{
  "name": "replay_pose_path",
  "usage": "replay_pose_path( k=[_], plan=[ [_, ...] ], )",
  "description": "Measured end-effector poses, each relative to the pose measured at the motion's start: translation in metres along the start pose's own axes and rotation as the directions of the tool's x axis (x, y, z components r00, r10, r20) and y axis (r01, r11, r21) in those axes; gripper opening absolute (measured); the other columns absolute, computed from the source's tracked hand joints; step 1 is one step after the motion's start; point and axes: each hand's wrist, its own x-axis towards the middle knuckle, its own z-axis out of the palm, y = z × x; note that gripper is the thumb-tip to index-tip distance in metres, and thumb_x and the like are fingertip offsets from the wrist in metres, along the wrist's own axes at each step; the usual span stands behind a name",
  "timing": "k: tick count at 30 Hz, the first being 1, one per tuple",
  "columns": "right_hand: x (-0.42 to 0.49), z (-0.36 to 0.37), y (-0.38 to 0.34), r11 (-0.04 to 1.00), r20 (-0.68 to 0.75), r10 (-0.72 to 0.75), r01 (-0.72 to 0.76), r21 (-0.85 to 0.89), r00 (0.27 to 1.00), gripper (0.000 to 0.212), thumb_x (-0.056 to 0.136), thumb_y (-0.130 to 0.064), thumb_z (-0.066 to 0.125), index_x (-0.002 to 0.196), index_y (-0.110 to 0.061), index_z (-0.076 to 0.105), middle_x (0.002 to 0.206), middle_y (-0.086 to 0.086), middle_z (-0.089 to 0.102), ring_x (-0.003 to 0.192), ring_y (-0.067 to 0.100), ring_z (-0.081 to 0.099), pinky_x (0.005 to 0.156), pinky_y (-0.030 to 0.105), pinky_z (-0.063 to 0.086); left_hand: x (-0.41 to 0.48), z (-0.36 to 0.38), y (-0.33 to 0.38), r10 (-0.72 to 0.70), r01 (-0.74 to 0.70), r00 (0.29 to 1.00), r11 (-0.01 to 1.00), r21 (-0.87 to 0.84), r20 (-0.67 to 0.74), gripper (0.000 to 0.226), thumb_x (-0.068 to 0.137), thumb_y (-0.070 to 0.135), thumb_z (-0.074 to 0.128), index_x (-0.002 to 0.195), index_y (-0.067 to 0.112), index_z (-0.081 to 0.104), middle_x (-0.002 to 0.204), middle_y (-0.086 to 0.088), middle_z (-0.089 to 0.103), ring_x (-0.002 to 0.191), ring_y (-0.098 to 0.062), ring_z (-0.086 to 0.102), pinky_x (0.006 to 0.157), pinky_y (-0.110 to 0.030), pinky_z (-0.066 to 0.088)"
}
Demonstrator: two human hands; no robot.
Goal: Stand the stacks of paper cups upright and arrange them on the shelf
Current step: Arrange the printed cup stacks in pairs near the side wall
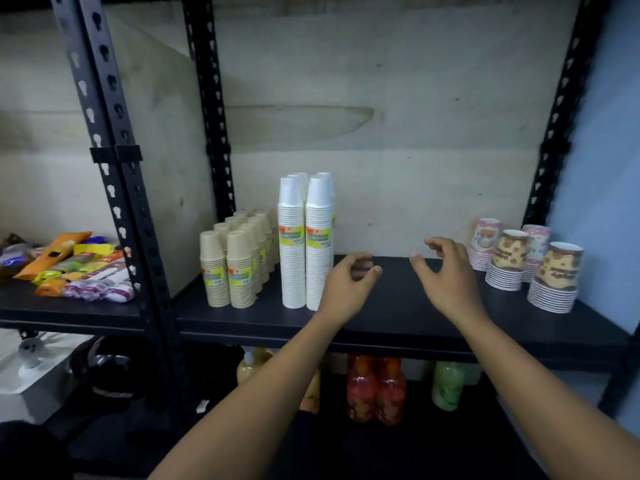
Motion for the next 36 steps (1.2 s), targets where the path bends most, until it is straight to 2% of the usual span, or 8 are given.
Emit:
replay_pose_path(
  k=[6,9,14,17,21,27,32,36],
  plan=[
    [0.023,-0.057,0.052,0.986,-0.127,0.069,-0.087,-0.142,0.990,0.038,0.091,-0.027,0.068,0.127,-0.014,0.060,0.132,0.010,0.054,0.127,0.027,0.047,0.100,0.030,0.036,0.032,0.070,0.008,-0.005,0.006,0.994,1.000,-0.010,0.110,0.030,0.094,0.030,0.070,0.123,0.020,0.066,0.112,0.005,0.069,0.099,0.000,0.065,0.076,-0.004,0.047],
    [0.034,-0.085,0.084,0.963,-0.251,0.094,-0.152,-0.224,0.963,0.037,0.087,-0.025,0.071,0.121,-0.012,0.064,0.127,0.018,0.055,0.124,0.038,0.046,0.106,0.041,0.035,0.051,0.108,0.009,-0.013,0.011,0.982,1.000,0.008,0.190,0.033,0.094,0.032,0.070,0.125,0.020,0.065,0.116,0.005,0.068,0.103,-0.003,0.065,0.077,-0.005,0.046],
    [0.048,-0.132,0.132,0.931,-0.367,0.173,-0.273,-0.241,0.914,0.049,0.085,-0.027,0.070,0.132,-0.015,0.057,0.138,0.014,0.047,0.130,0.035,0.040,0.104,0.029,0.026,0.086,0.182,0.016,-0.048,0.031,0.945,0.998,0.058,0.324,0.043,0.092,0.032,0.073,0.130,0.017,0.061,0.115,0.007,0.065,0.104,-0.009,0.063,0.088,-0.021,0.051],
    [0.055,-0.145,0.151,0.927,-0.359,0.237,-0.321,-0.193,0.903,0.072,0.086,-0.022,0.072,0.150,-0.018,0.040,0.150,0.013,0.034,0.140,0.033,0.032,0.114,0.044,0.031,0.111,0.231,0.012,-0.084,0.057,0.918,0.995,0.081,0.388,0.056,0.084,0.039,0.078,0.132,0.018,0.057,0.118,0.005,0.065,0.108,-0.013,0.064,0.099,-0.036,0.054],
    [0.065,-0.147,0.180,0.920,-0.249,0.347,-0.379,-0.097,0.904,0.089,0.087,-0.029,0.073,0.158,-0.028,0.020,0.159,0.005,0.025,0.147,0.024,0.030,0.118,0.043,0.031,0.136,0.279,0.006,-0.124,0.082,0.910,0.989,0.121,0.397,0.078,0.082,0.037,0.080,0.148,0.019,0.042,0.139,-0.003,0.053,0.126,-0.021,0.055,0.103,-0.036,0.049],
    [0.072,-0.138,0.207,0.911,-0.243,0.368,-0.401,-0.102,0.898,0.097,0.077,-0.036,0.082,0.153,-0.027,0.023,0.147,0.008,0.032,0.136,0.024,0.041,0.110,0.045,0.040,0.156,0.319,-0.006,-0.167,0.154,0.913,0.986,0.064,0.372,0.105,0.068,0.040,0.088,0.154,0.023,0.029,0.144,-0.002,0.050,0.128,-0.019,0.055,0.106,-0.038,0.048],
    [0.070,-0.133,0.222,0.908,-0.271,0.349,-0.395,-0.139,0.897,0.084,0.076,-0.032,0.083,0.142,-0.026,0.032,0.136,0.008,0.037,0.125,0.026,0.047,0.104,0.046,0.045,0.151,0.333,-0.015,-0.104,0.106,0.940,0.994,0.011,0.324,0.058,0.075,0.026,0.089,0.122,0.024,0.055,0.110,0.010,0.067,0.104,-0.010,0.067,0.085,-0.024,0.051],
    [0.071,-0.135,0.225,0.903,-0.282,0.352,-0.403,-0.149,0.893,0.082,0.076,-0.032,0.085,0.141,-0.020,0.036,0.136,0.007,0.039,0.121,0.026,0.051,0.101,0.045,0.048,0.146,0.327,-0.015,-0.105,0.111,0.949,0.994,-0.002,0.297,0.061,0.075,0.028,0.089,0.127,0.020,0.058,0.115,0.008,0.068,0.100,-0.008,0.063,0.090,-0.028,0.052]
  ],
)
